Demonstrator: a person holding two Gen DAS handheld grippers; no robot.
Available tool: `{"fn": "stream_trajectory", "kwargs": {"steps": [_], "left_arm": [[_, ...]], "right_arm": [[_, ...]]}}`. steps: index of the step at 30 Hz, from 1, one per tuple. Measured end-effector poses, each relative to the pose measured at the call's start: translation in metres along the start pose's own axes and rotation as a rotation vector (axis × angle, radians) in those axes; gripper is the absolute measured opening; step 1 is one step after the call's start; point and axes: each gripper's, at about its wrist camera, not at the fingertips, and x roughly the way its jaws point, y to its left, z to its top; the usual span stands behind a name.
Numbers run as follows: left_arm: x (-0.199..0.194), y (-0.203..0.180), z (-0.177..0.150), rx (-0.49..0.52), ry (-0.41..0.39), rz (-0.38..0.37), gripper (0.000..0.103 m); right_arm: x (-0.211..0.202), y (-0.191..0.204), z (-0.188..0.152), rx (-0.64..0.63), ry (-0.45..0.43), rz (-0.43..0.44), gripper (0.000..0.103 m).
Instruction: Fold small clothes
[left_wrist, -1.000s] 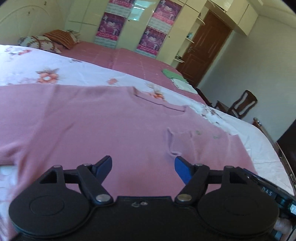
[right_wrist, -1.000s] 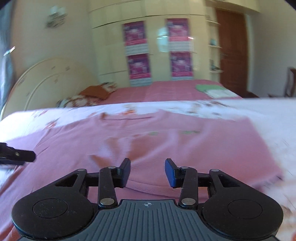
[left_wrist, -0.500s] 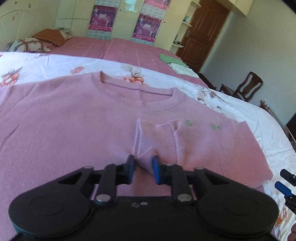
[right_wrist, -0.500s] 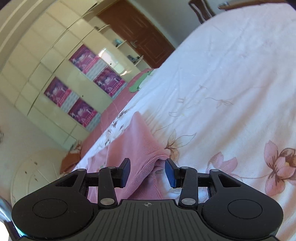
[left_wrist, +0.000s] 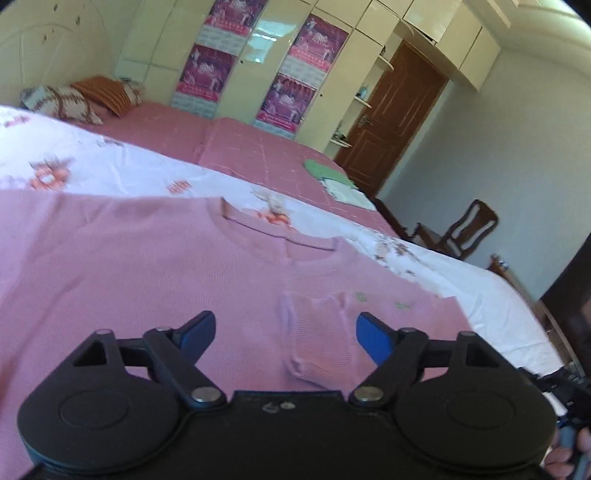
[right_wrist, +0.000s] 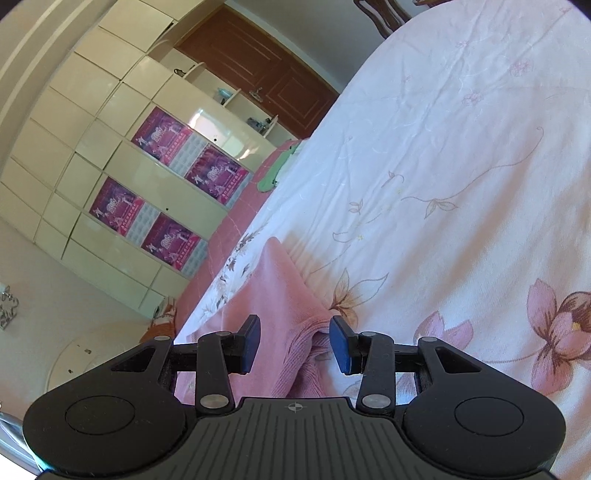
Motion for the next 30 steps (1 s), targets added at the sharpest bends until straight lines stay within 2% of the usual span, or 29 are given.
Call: {"fn": "stream_trajectory", "kwargs": {"steps": [1,2,3,5,8,9,11,15,17,19,21,22,24,26,30], "left_arm": [[0.006,-0.001,-0.001,-0.025,0.026,-0.002,0.067],[0.011,-0.001,-0.003,-0.048,0.060,0.001,0.050],[0.018,-0.001,-0.004,-0.061,0.089,0.001,0.046],[0.033,-0.004,-0.007,-0.070,0.135,0.033,0.046],[0.056,-0.006,-0.012,-0.095,0.192,0.043,0.044],[0.059,-0.009,-0.012,-0.084,0.184,0.045,0.036],[0.064,-0.010,-0.013,-0.090,0.197,0.019,0.005],[0.033,-0.008,-0.006,-0.072,0.052,-0.002,0.005],[0.015,-0.001,0.000,-0.041,-0.014,0.022,0.005],[0.013,0.013,0.004,-0.031,-0.013,0.044,0.005],[0.021,0.019,0.005,-0.026,0.039,0.033,0.007],[0.023,0.018,0.005,-0.011,0.050,0.035,0.010],[0.020,0.015,0.003,0.009,0.031,0.059,0.042],[0.014,0.015,0.002,0.008,-0.003,0.090,0.055],[0.020,0.030,-0.001,-0.039,0.037,0.134,0.053]], "right_arm": [[0.001,0.001,-0.006,-0.004,0.004,-0.002,0.041],[0.001,0.001,-0.009,-0.011,0.009,-0.005,0.041],[0.001,0.002,-0.010,-0.021,0.012,-0.009,0.041],[0.000,0.003,-0.015,-0.037,0.015,-0.010,0.041],[-0.004,0.002,-0.016,-0.051,0.015,-0.010,0.041],[-0.005,0.002,-0.016,-0.051,0.014,-0.011,0.041],[-0.006,0.001,-0.016,-0.046,0.012,-0.015,0.041],[-0.006,0.000,-0.015,-0.022,0.005,-0.010,0.041],[-0.007,-0.002,-0.013,0.004,0.002,0.004,0.041],[-0.008,-0.005,-0.010,0.041,0.002,0.023,0.041],[-0.007,-0.008,-0.010,0.060,0.007,0.037,0.041],[-0.006,-0.009,-0.011,0.071,0.015,0.043,0.041],[-0.002,-0.011,-0.013,0.103,0.033,0.052,0.041],[0.000,-0.013,-0.016,0.135,0.047,0.071,0.041],[0.002,-0.008,-0.016,0.147,0.081,0.123,0.041]]}}
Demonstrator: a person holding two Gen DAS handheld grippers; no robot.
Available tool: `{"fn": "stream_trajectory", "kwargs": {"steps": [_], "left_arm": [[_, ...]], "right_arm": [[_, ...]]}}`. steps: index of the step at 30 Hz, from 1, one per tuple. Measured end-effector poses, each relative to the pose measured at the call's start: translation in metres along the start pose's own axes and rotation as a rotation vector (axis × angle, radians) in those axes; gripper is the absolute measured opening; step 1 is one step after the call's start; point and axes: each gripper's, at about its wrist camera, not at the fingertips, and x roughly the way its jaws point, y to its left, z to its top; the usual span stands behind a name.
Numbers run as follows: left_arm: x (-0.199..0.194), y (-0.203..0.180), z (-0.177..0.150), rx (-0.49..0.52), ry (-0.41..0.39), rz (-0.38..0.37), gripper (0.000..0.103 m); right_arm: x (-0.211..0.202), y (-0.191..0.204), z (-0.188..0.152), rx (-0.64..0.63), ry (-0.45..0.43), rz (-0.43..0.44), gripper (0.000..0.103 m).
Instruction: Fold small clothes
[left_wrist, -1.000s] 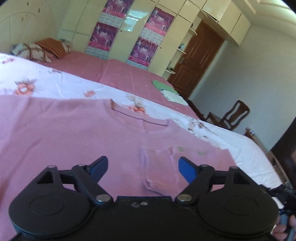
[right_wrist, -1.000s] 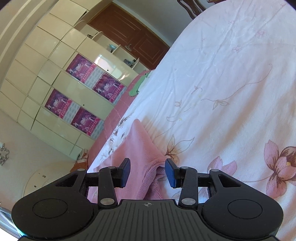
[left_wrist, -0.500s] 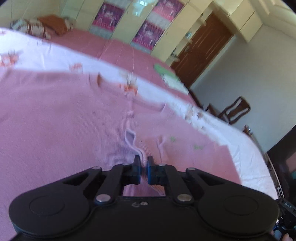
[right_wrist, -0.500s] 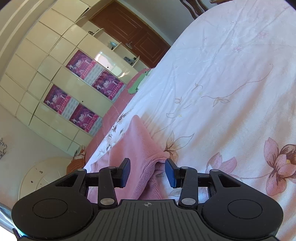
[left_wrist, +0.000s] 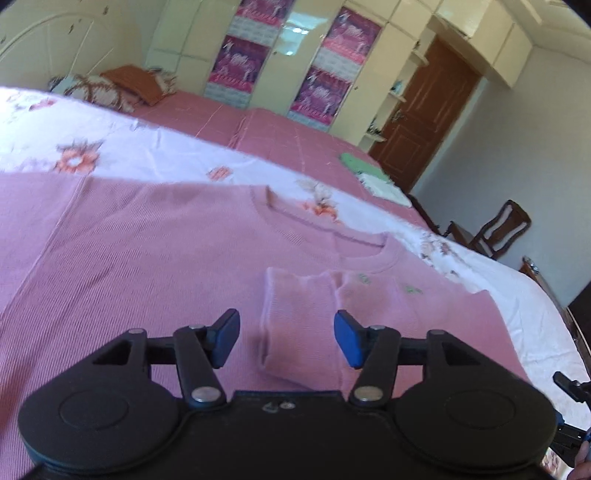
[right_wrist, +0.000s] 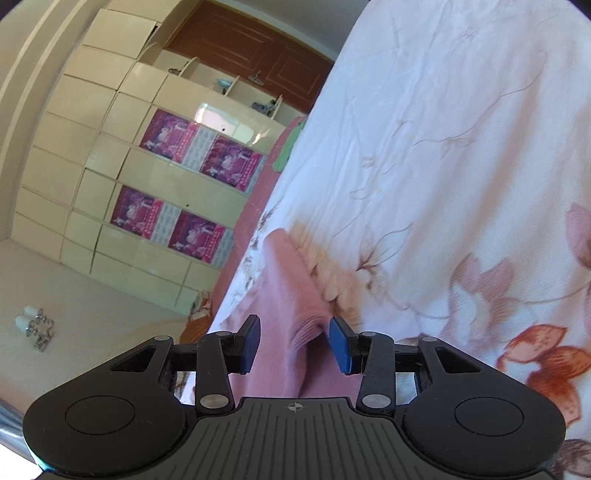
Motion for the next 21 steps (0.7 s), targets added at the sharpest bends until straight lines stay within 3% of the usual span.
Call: {"fn": "stream_trajectory", "kwargs": {"steps": [4,7,8,9,10,12,14,16,17,18,20,21], "left_arm": [[0.018,0.001,0.001,-0.014,0.052,0.009,0.049],[0.028,-0.005,0.002,0.000,0.078,-0.007,0.005],[0.027,-0.005,0.002,-0.003,0.060,-0.008,0.005],[0.023,-0.006,0.002,-0.002,0.034,-0.011,0.005],[0.018,-0.008,0.001,0.008,0.009,-0.002,0.005],[0.017,-0.007,-0.004,0.024,0.015,0.019,0.005],[0.019,-0.003,-0.009,0.063,0.036,0.004,0.006],[0.013,-0.001,-0.007,0.092,0.017,0.011,0.021],[0.011,-0.001,-0.005,0.102,-0.001,0.022,0.044],[0.010,0.000,-0.002,0.110,-0.031,0.025,0.061],[0.015,-0.002,0.005,0.117,-0.037,0.031,0.055],[0.021,-0.003,0.008,0.114,-0.023,0.027,0.051]], "right_arm": [[0.015,-0.003,0.003,0.054,0.079,0.041,0.041],[0.027,-0.003,0.010,0.022,0.093,-0.016,0.041],[0.029,-0.003,0.012,0.007,0.083,-0.030,0.041],[0.029,-0.002,0.014,-0.020,0.067,-0.054,0.030],[0.029,-0.001,0.016,-0.059,0.058,-0.070,0.006],[0.028,-0.006,0.018,-0.072,0.055,-0.143,0.004],[0.026,-0.015,0.016,-0.069,0.093,-0.130,0.004],[0.018,-0.009,0.018,-0.125,0.122,-0.122,0.005],[0.010,-0.001,0.019,-0.183,0.114,-0.133,0.011],[0.004,0.006,0.021,-0.244,0.091,-0.146,0.031],[0.001,0.019,0.028,-0.348,0.054,-0.127,0.052],[0.008,0.027,0.034,-0.381,0.059,-0.118,0.051]]}}
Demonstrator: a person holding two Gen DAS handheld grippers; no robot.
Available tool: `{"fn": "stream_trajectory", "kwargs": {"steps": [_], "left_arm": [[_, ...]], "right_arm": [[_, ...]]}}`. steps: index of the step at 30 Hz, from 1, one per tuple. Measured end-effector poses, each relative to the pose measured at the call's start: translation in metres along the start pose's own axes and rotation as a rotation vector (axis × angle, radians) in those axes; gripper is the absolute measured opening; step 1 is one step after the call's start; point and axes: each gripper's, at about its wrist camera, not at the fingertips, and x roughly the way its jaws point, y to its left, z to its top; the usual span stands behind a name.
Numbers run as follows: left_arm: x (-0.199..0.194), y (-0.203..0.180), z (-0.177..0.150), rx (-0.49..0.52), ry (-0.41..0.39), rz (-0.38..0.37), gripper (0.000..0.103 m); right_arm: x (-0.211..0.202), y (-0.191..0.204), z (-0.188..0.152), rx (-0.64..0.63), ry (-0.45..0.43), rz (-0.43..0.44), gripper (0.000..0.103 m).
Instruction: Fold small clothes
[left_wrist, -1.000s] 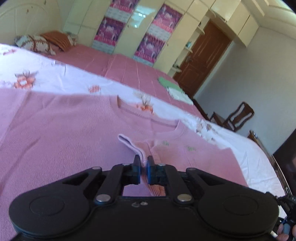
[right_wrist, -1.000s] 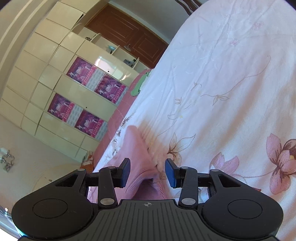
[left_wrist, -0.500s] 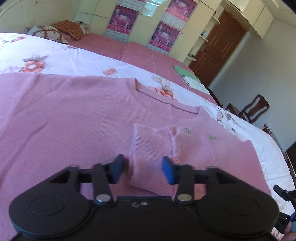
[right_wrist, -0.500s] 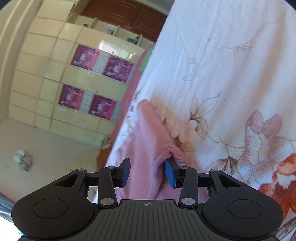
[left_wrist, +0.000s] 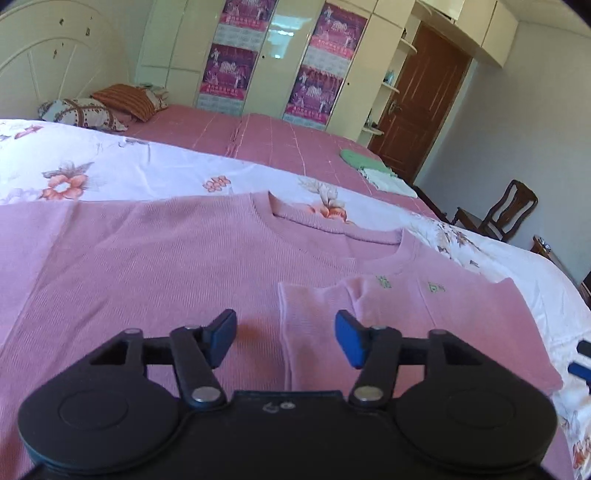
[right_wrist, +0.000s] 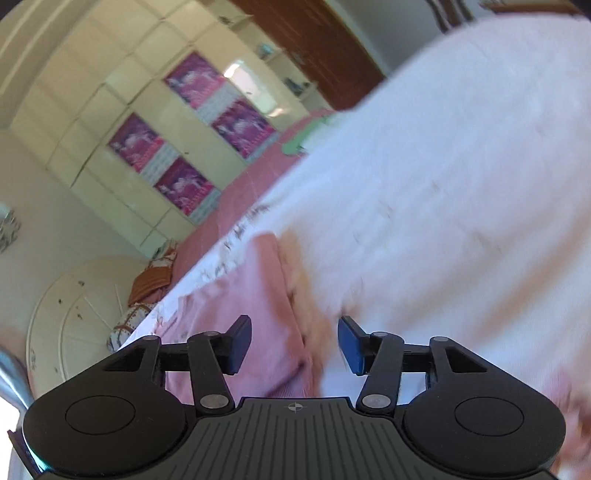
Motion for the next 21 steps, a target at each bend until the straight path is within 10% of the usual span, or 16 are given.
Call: {"fn": "stream_trajectory", "kwargs": {"steps": [5,7,8,15,21], "left_arm": [[0.028,-0.019,0.006,0.066,0.042,0.029,0.046],[0.034,-0.030,0.007,0.117,0.047,0.040,0.032],[0.036,-0.035,0.007,0.137,0.048,0.029,0.007],[0.005,-0.026,0.016,0.136,-0.074,0.013,0.005],[0.025,-0.016,0.005,0.132,0.001,0.071,0.005]], "right_arm": [[0.057,0.024,0.029,-0.151,0.049,0.003,0.051],[0.082,0.026,0.036,-0.163,0.073,0.003,0.051],[0.091,0.024,0.040,-0.170,0.081,0.000,0.051],[0.095,0.016,0.047,-0.171,0.082,0.044,0.051],[0.105,0.011,0.045,-0.183,0.109,0.042,0.051]]}}
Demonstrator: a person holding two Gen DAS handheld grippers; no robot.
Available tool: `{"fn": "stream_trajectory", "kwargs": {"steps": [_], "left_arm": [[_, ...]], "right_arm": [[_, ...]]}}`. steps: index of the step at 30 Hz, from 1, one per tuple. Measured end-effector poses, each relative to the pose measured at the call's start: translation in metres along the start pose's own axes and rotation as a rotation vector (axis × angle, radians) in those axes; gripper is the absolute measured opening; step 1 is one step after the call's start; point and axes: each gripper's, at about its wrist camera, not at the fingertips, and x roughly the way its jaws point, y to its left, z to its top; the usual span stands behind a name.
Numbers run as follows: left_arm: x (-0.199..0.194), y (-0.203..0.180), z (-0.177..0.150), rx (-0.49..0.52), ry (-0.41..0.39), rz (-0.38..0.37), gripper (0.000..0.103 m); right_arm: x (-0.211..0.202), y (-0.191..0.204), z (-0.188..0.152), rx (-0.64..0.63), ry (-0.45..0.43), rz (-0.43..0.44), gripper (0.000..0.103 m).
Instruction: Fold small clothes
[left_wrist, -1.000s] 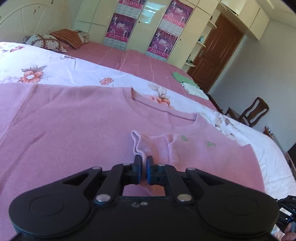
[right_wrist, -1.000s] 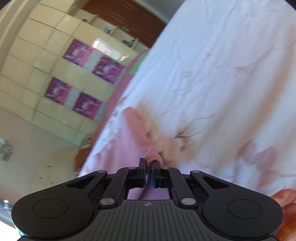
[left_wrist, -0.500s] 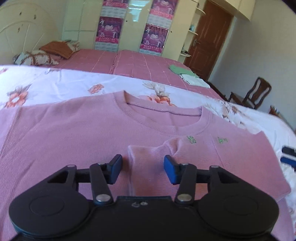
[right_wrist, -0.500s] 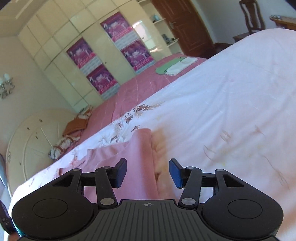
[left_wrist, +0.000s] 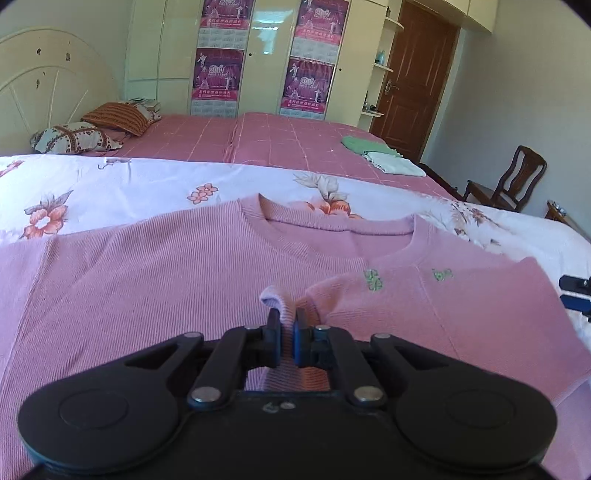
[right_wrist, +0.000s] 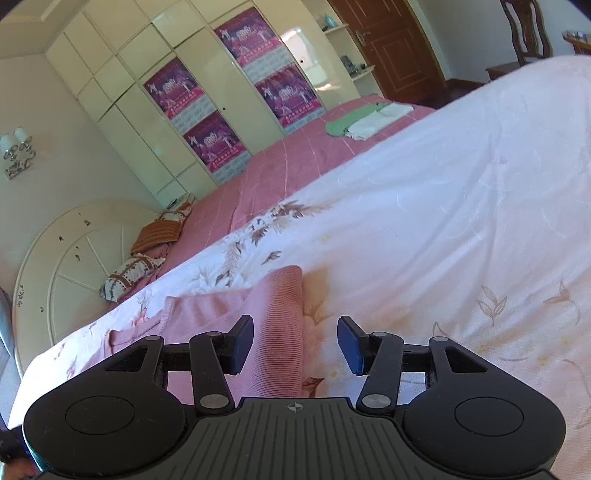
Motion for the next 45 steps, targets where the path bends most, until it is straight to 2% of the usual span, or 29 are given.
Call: {"fn": "stream_trajectory", "kwargs": {"steps": [3,4,5,6,7,10,13,15,16,17,19,21,23,25,26,27,28,29,32,33,35,36,38,39,41,43,44,45], "left_arm": [[0.004,-0.002,-0.002,-0.004,0.000,0.010,0.005],[0.005,-0.002,-0.003,-0.003,-0.003,0.014,0.005],[0.005,-0.003,-0.003,-0.003,-0.005,0.018,0.005],[0.005,-0.003,-0.002,-0.005,-0.004,0.020,0.005],[0.005,-0.002,-0.002,-0.005,-0.001,0.021,0.006],[0.005,-0.004,-0.001,0.015,0.004,0.022,0.006],[0.006,-0.005,-0.001,0.022,0.006,0.030,0.006],[0.007,-0.007,-0.001,0.028,0.006,0.036,0.006],[0.007,-0.007,-0.001,0.029,0.007,0.037,0.006],[0.006,-0.006,0.000,0.026,0.011,0.037,0.007],[-0.003,-0.003,0.002,0.016,0.009,0.056,0.017],[-0.020,-0.005,0.003,0.033,-0.039,0.080,0.039],[-0.040,-0.013,-0.001,0.022,-0.084,0.034,0.038],[-0.045,-0.034,-0.011,0.069,-0.099,-0.009,0.037],[-0.042,-0.043,-0.017,0.088,-0.092,-0.035,0.038],[-0.036,-0.050,-0.022,0.091,-0.060,-0.056,0.038],[-0.023,-0.053,-0.028,0.087,0.004,-0.067,0.038],[-0.017,-0.054,-0.033,0.095,0.029,-0.083,0.037],[-0.032,-0.054,-0.036,0.116,0.001,-0.072,0.037],[-0.037,-0.051,-0.038,0.108,-0.006,-0.067,0.041],[-0.037,-0.042,-0.046,0.104,0.018,-0.052,0.042],[-0.038,-0.038,-0.052,0.113,-0.003,-0.061,0.042],[-0.041,-0.039,-0.051,0.129,-0.012,-0.057,0.042],[-0.044,-0.041,-0.048,0.126,-0.011,-0.051,0.042],[-0.054,-0.039,-0.045,0.109,-0.045,-0.063,0.046],[-0.045,-0.034,-0.049,0.113,0.015,-0.039,0.048],[-0.045,-0.032,-0.052,0.133,-0.003,-0.050,0.049],[-0.046,-0.031,-0.052,0.146,-0.006,-0.055,0.049]], "right_arm": [[0.003,0.000,0.002,-0.006,-0.010,0.020,0.049],[0.005,0.001,0.002,-0.017,-0.014,0.020,0.041],[0.011,0.002,0.003,-0.046,0.001,0.012,0.014],[0.021,0.003,0.003,-0.080,0.041,-0.034,0.000],[0.032,0.002,0.002,-0.109,0.077,-0.073,0.000],[0.031,0.010,0.009,-0.168,0.060,-0.103,0.000],[0.026,0.021,0.020,-0.181,-0.010,-0.043,0.000],[0.035,0.029,0.025,-0.217,-0.016,-0.021,0.000],[0.047,0.031,0.024,-0.248,0.028,-0.055,0.000],[0.066,0.032,0.020,-0.295,0.108,-0.133,0.000],[0.072,0.031,0.016,-0.327,0.097,-0.132,0.000],[0.056,0.036,0.015,-0.322,0.070,-0.120,0.000],[0.034,0.041,0.005,-0.337,0.038,-0.054,0.000],[0.026,0.045,-0.011,-0.371,0.053,-0.059,0.000],[0.029,0.045,-0.019,-0.375,0.089,-0.067,0.000],[0.040,0.043,-0.029,-0.385,0.153,-0.105,0.000],[0.041,0.042,-0.037,-0.397,0.120,-0.106,0.000],[0.042,0.041,-0.039,-0.389,0.118,-0.111,0.000],[0.026,0.044,-0.034,-0.328,0.121,-0.118,0.000],[0.013,0.046,-0.035,-0.336,0.101,-0.111,0.000],[-0.010,0.048,-0.046,-0.346,0.085,-0.089,0.000],[-0.015,0.047,-0.054,-0.351,0.094,-0.085,0.000],[-0.011,0.043,-0.076,-0.370,0.163,-0.115,0.000],[-0.013,0.042,-0.084,-0.372,0.133,-0.103,0.000],[-0.015,0.050,-0.079,-0.335,0.136,-0.128,0.000],[-0.023,0.057,-0.075,-0.316,0.074,-0.120,0.000],[-0.023,0.060,-0.077,-0.328,0.065,-0.125,0.000],[-0.016,0.061,-0.081,-0.344,0.094,-0.159,0.000]]}}
